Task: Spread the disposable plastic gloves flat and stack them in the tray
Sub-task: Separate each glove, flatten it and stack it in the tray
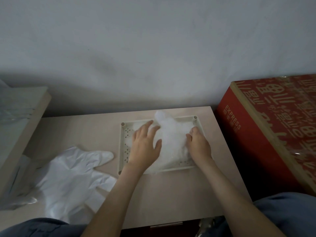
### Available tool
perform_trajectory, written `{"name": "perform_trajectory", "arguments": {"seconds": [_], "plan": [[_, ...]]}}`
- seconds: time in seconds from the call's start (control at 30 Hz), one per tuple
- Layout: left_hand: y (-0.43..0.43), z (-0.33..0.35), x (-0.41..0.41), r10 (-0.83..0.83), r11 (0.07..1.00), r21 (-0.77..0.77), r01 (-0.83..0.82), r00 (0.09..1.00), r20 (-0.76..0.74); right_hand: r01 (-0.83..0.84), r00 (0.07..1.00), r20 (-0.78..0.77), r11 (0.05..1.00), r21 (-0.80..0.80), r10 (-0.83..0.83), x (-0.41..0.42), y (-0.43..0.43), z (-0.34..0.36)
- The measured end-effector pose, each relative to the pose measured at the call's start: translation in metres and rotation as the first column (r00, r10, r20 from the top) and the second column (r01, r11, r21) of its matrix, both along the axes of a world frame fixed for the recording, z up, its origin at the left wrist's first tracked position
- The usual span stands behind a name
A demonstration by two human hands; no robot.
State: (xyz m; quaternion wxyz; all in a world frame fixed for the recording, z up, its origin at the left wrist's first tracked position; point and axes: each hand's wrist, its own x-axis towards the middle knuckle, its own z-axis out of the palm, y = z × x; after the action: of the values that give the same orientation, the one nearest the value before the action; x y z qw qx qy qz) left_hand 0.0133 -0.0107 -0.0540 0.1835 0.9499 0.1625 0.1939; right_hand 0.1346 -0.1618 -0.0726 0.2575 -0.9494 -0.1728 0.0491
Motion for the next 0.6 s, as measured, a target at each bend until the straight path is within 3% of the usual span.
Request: {"name": "perform_trajectory", "arguments": {"seconds": [0.1,0.2,0.23,0.3,0.33,0.4,0.5,0.6], "plan": [[-0.003,-0.013,-0.002,-0.175,0.976,0.057,0.210,0.912,-0.372,0.001,0.999,0.043,1.000,0.010,-0.001,-0.001,0.002,-0.001],[0.001,-0.028,-0.007,-0.145,0.984,-0.004,0.181,0.779,-0.610,-0.108,0.933,0.328,0.985,-0.136,0.148,-0.006,0.009,0.001],[0.003,-0.033,-0.008,-0.142,0.987,-0.031,0.160,0.756,-0.639,-0.201,0.906,0.340,0.963,-0.178,0.252,-0.008,0.011,0.002],[0.006,-0.035,-0.007,-0.135,0.989,-0.043,0.143,0.734,-0.666,-0.436,0.848,0.192,0.857,-0.275,0.494,-0.009,0.012,-0.002],[0.007,-0.036,-0.007,-0.131,0.989,-0.039,0.143,0.723,-0.678,-0.513,0.833,0.039,0.798,-0.317,0.551,-0.009,0.011,-0.006],[0.009,-0.034,-0.008,-0.138,0.988,-0.051,0.144,0.703,-0.698,-0.556,0.828,-0.166,0.743,-0.374,0.536,-0.008,0.005,-0.012],[0.014,-0.031,-0.014,-0.194,0.981,-0.137,0.139,0.762,-0.618,-0.536,0.842,-0.169,0.754,-0.379,0.513,-0.011,0.009,-0.009],[0.022,-0.020,-0.031,-0.192,0.976,-0.175,0.132,0.902,-0.387,-0.514,0.837,-0.024,0.772,-0.372,0.546,-0.022,0.023,0.002]]}}
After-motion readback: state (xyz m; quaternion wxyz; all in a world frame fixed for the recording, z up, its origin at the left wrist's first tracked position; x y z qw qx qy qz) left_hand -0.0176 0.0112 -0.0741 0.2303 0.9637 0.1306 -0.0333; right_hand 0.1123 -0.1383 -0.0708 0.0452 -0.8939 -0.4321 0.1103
